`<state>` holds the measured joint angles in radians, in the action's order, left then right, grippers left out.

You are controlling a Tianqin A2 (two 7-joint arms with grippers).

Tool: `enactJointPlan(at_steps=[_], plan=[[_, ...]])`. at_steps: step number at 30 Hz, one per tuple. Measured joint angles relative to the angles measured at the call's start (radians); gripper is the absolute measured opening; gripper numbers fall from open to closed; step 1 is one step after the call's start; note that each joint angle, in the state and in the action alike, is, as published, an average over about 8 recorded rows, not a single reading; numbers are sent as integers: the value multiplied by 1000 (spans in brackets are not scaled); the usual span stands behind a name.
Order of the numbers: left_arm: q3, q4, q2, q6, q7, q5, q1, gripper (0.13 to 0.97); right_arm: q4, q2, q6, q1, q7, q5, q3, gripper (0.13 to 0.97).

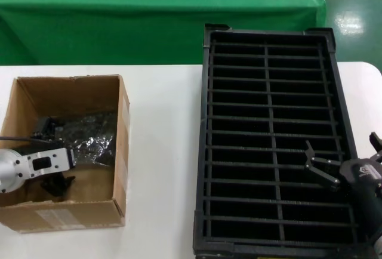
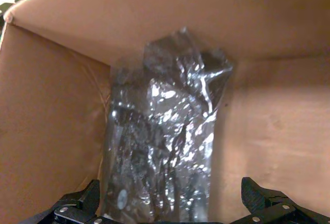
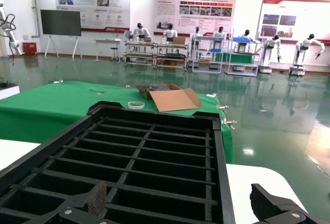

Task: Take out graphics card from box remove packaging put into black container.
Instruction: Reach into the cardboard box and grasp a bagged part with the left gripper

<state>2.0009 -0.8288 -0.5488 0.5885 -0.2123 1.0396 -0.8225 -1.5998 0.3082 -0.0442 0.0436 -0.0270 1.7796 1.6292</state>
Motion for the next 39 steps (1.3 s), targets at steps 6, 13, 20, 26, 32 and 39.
enactJointPlan(at_steps=[6,13,20,26,32,39], plan=[[15,117,45,-62,-113,46,-38,966,0,0,0,0,0,0,0,966],[12,193,80,-142,-258,124,-52,966,0,0,0,0,0,0,0,966],[-10,237,109,-216,-425,224,-60,966,0,0,0,0,0,0,0,966],[-18,240,119,-252,-504,272,-58,939,0,0,0,0,0,0,0,966],[-24,242,123,-277,-559,305,-56,895,0,0,0,0,0,0,0,966],[-20,225,120,-287,-567,312,-41,813,0,0,0,0,0,0,0,966]])
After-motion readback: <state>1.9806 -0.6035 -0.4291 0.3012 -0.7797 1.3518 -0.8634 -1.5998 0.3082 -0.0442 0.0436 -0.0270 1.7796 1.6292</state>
